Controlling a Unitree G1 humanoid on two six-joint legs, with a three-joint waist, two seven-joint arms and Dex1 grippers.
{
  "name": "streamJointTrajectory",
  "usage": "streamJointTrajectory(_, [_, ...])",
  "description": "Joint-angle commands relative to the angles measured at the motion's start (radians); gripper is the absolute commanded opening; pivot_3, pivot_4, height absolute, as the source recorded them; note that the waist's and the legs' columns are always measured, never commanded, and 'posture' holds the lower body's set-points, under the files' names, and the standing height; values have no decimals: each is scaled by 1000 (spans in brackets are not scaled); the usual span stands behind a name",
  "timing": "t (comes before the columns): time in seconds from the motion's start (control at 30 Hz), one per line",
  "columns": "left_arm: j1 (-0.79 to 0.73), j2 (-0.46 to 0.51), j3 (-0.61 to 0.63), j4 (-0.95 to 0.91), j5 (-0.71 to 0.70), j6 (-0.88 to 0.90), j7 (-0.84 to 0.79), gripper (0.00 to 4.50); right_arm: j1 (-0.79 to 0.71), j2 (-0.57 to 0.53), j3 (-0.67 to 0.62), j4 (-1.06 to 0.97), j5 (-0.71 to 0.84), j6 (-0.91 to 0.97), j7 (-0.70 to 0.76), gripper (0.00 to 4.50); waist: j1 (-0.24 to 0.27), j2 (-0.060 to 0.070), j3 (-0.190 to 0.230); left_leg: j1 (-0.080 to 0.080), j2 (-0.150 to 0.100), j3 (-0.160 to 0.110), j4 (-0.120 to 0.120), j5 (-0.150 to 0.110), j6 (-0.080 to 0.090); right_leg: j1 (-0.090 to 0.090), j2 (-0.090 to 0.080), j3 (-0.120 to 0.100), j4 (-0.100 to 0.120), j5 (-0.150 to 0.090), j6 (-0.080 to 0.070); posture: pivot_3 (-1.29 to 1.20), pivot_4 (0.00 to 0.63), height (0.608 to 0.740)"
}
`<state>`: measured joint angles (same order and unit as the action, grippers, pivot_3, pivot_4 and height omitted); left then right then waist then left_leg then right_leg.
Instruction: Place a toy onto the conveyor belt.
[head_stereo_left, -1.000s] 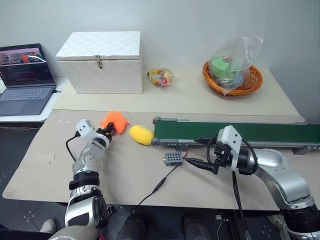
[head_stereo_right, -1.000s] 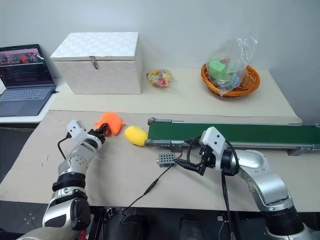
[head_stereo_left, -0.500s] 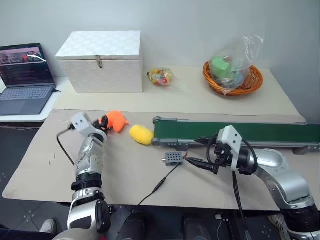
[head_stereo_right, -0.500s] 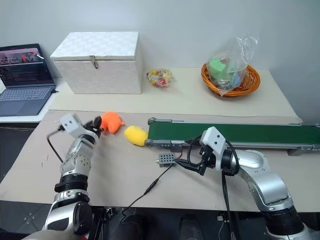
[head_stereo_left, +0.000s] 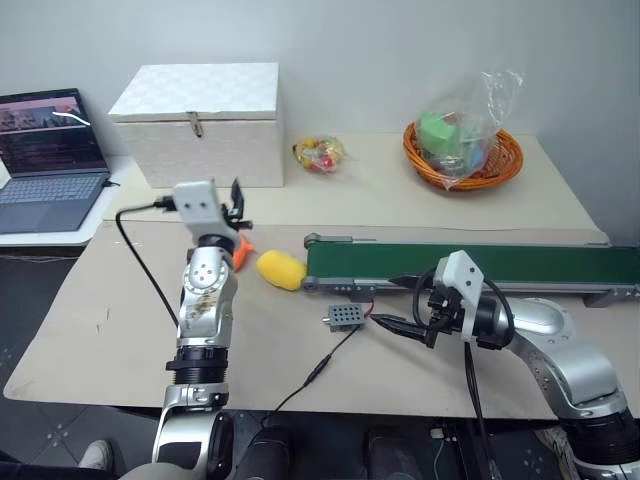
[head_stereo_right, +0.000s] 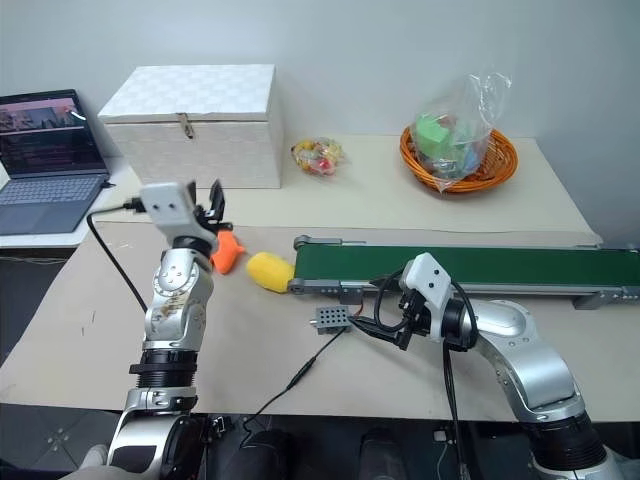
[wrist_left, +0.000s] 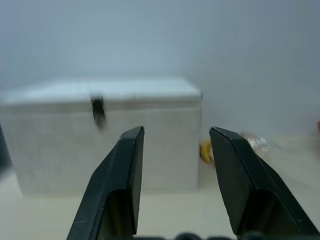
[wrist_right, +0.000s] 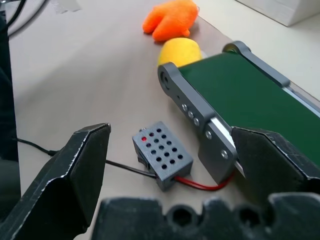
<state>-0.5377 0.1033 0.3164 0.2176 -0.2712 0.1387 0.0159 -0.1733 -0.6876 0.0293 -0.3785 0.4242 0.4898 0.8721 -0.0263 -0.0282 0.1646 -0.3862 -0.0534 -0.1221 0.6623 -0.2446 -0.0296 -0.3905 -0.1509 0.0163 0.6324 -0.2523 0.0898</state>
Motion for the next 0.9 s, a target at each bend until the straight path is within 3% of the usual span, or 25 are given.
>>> streamJointTrajectory(0.03, [-17,-14,169,32,-257,98,-29,2178,-2,-10,-29,-24,6,-19,4,4500,3,0,0,0,0,0,0,0,0,1,0,0,0,0,0,0,150,740])
streamJointTrajectory(0.13, [1,6,220,83,-346,174,-74,2178,2,-12,-31,-27,6,-16,3,4500,10,0,0,0,0,0,2,0,0,1,0,0,0,0,0,0,150,740])
streamJointTrajectory(0.33, [3,73,216,227,-379,294,-162,2178,2,-15,-33,-36,15,-12,4,4500,14,0,0,0,0,0,2,0,0,1,0,-1,0,0,0,0,150,740])
streamJointTrajectory(0.57, [-89,137,214,460,-334,244,-225,2178,25,-30,-58,-61,31,4,1,4500,15,0,0,0,0,0,2,0,0,1,0,-1,0,0,0,0,150,740])
streamJointTrajectory(0.9, [-69,183,257,395,-358,213,-234,2178,34,-24,-49,-61,25,3,-11,4500,9,0,0,1,0,0,2,0,0,1,0,0,1,0,0,0,150,740])
